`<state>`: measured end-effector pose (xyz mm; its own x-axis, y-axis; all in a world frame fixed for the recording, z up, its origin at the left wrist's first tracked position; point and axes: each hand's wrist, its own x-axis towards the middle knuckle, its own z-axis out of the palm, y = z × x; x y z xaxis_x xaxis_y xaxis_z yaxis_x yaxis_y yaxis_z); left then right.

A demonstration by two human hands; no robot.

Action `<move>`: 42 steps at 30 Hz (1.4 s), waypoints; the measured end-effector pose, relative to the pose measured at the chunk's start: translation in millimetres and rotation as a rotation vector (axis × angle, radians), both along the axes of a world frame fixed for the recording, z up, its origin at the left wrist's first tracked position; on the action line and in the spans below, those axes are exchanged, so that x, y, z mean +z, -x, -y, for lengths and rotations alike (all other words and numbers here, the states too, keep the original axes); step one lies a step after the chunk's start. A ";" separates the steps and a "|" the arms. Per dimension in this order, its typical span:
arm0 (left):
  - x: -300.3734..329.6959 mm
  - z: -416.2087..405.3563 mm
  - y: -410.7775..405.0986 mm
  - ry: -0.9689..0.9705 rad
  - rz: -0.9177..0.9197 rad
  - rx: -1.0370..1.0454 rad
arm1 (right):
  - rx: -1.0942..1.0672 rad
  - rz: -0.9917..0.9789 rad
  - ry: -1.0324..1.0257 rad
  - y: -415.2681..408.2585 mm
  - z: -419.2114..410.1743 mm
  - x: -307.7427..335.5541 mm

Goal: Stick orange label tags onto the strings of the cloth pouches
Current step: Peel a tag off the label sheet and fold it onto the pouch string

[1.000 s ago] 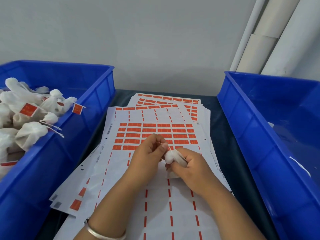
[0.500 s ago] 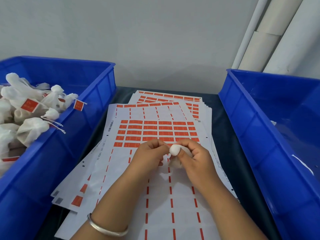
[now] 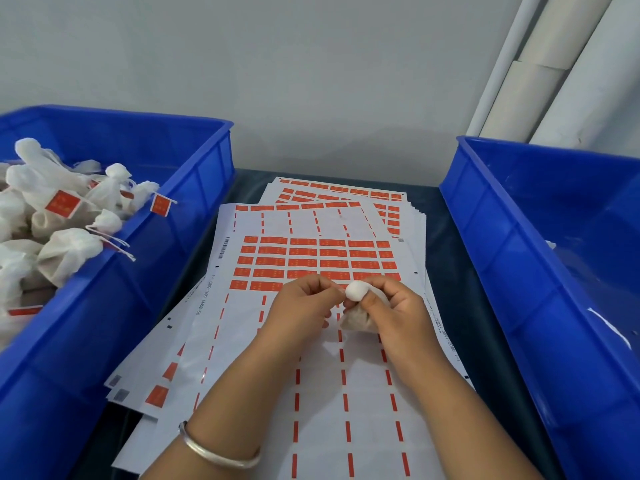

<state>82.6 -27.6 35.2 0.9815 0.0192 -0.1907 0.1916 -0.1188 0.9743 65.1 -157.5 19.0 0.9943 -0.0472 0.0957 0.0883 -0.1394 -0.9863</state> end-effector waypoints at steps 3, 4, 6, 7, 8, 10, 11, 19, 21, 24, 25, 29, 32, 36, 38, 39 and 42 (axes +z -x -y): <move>-0.3 0.1 -2.0 0.007 -0.018 0.020 | 0.014 -0.015 -0.028 0.5 -0.3 0.4; -0.3 0.1 -2.5 0.012 -0.020 0.031 | 0.019 -0.020 -0.040 0.4 -0.5 0.1; -0.2 0.2 -2.7 0.035 -0.003 0.058 | 0.005 -0.052 -0.090 -0.3 -1.1 -0.7; -0.1 0.3 -2.2 0.044 0.018 0.072 | -0.012 -0.076 -0.131 -0.9 -0.9 -0.9; 0.2 0.6 -1.3 0.045 0.047 0.084 | -0.028 -0.101 -0.183 -1.7 -0.4 -1.4; 0.2 1.2 1.4 0.024 0.129 0.083 | -0.060 -0.157 -0.289 -3.5 1.4 -2.0; -0.3 1.7 3.2 -0.005 0.183 0.064 | -0.076 -0.186 -0.326 -3.9 2.2 -1.7; -2.2 4.1 8.6 -0.437 0.501 -0.029 | -0.070 -0.265 -0.359 -4.3 5.1 -0.7; -2.1 3.3 8.3 -0.458 0.519 -0.009 | -0.061 -0.262 -0.353 -4.3 5.0 -1.0; -3.1 3.3 8.5 -0.464 0.533 -0.015 | -0.052 -0.264 -0.359 -4.6 5.3 -1.1; -3.5 3.5 8.6 -0.465 0.531 -0.022 | -0.048 -0.264 -0.365 -4.7 5.6 -0.9; -7.6 3.4 8.7 -0.470 0.540 -0.035 | -0.021 -0.256 -0.358 -3.5 5.7 2.0; -10.5 3.6 8.5 -0.460 0.494 -0.020 | -0.020 -0.244 -0.355 -3.5 5.1 2.4; -10.2 1.8 5.5 -0.430 0.441 -0.008 | -0.073 -0.254 -0.373 -5.2 4.2 -0.2; -8.9 0.1 3.5 -0.431 0.434 -0.011 | -0.087 -0.253 -0.384 -6.5 4.5 -1.3; -8.5 -0.6 2.3 -0.437 0.427 -0.005 | -0.091 -0.251 -0.385 -7.1 4.7 -1.7; -9.8 -2.1 -0.2 -0.457 0.407 0.030 | -0.078 -0.236 -0.324 -8.6 5.2 -4.0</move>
